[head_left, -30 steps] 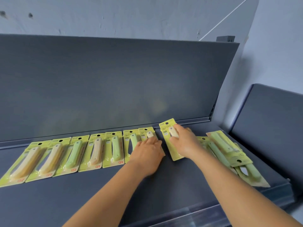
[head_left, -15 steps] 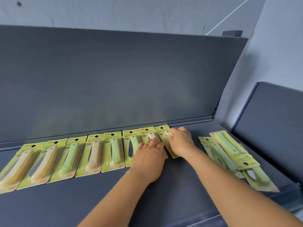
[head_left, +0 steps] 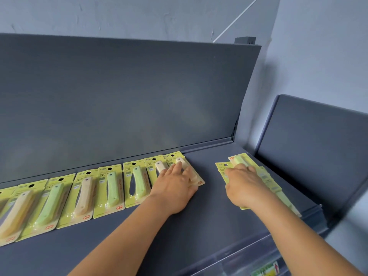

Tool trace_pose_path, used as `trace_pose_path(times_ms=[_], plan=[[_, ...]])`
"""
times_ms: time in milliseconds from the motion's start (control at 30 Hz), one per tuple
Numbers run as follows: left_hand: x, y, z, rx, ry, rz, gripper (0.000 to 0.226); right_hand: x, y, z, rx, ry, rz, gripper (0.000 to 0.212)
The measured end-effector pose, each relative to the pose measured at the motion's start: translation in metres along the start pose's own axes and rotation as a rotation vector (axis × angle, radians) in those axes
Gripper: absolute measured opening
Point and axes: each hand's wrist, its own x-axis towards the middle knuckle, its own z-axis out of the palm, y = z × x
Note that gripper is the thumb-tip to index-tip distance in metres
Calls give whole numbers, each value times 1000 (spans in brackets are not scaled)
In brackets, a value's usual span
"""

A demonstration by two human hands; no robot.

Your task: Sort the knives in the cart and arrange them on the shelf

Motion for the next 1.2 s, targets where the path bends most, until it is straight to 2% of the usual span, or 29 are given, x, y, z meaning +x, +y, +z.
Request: trace_pose_path(times_ms=[167, 333, 467, 600, 1033, 1200], plan=[[0, -2, -2, -8, 2, 9, 51, 5, -7, 8, 57, 22, -119, 44], [0, -2, 0, -30, 34, 14, 52, 29, -25, 11, 166, 18, -241, 45], [1, -4, 3, -49, 54, 32, 50, 41, -30, 14, 178, 41, -197, 38], [3, -6, 6, -57, 47, 36, 47, 45, -32, 17, 209, -1, -199, 47], [4, -5, 6, -32, 58, 50, 45, 53, -37, 13, 277, -13, -237, 48], [-2, 4, -5, -44, 124, 47, 55, 44, -14, 3, 344, 76, -194, 49]])
